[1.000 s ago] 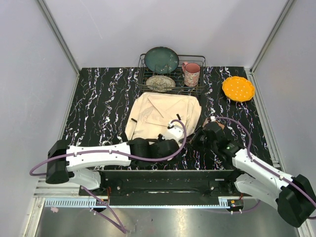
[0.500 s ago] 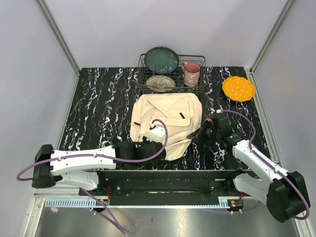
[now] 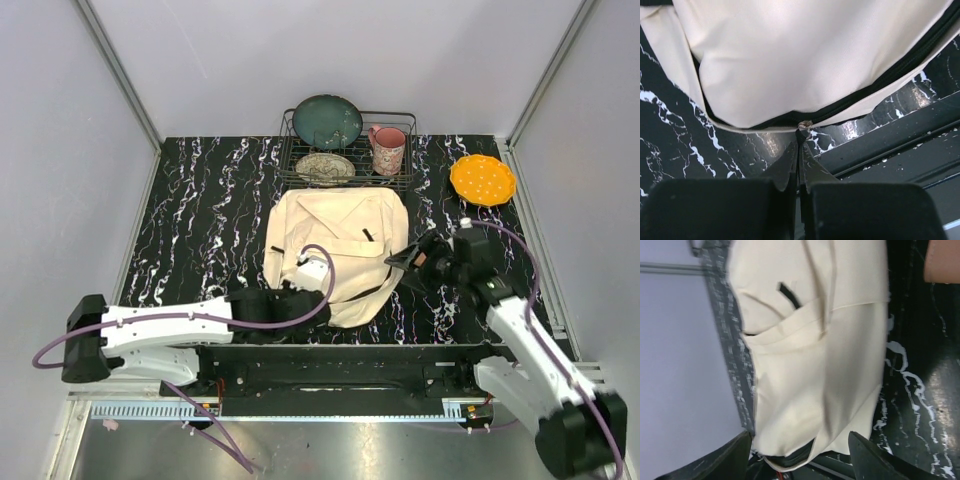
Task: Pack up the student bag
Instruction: Zip the student bag at the center of the board.
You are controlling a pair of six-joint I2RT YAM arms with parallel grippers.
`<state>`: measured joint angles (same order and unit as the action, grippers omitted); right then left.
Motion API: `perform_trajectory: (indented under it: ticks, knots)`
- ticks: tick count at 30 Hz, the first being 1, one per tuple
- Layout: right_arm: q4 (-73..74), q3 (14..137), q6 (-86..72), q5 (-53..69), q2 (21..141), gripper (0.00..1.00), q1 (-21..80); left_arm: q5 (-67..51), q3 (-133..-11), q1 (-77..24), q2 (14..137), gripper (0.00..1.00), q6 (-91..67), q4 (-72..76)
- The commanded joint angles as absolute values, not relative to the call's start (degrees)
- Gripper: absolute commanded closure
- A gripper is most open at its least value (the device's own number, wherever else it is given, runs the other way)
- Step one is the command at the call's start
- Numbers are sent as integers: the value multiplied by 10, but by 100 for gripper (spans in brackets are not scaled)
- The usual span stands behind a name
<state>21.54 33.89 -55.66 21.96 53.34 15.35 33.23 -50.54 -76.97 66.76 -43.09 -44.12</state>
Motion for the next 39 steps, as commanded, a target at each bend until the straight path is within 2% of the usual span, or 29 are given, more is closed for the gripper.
perform_trajectory:
  ticks: [1,8,11,19,28,33,37,38,39]
  knots:
    - [276,310,-615,238,388,18,151,319,-581,-772,715,100,-384,-414]
    - [332,249,-680,270,262,18,159,296,-646,-783,784,100,-349,-392]
    - [325,227,-704,277,250,18,163,294,-659,-786,794,100,-345,-388]
    - [273,243,-711,247,295,17,199,290,-684,-798,824,100,-343,-383]
    - [207,251,-777,122,373,16,337,294,-698,-801,828,100,-334,-378]
    - [156,250,-798,85,412,16,369,288,-702,-801,831,100,-332,-376]
    - [99,250,-796,73,456,27,372,286,-702,-808,831,100,-330,-372]
    - [95,264,-790,66,465,45,372,285,-700,-809,831,100,-329,-370]
    - [102,274,-773,62,473,53,372,285,-698,-809,831,100,-327,-373]
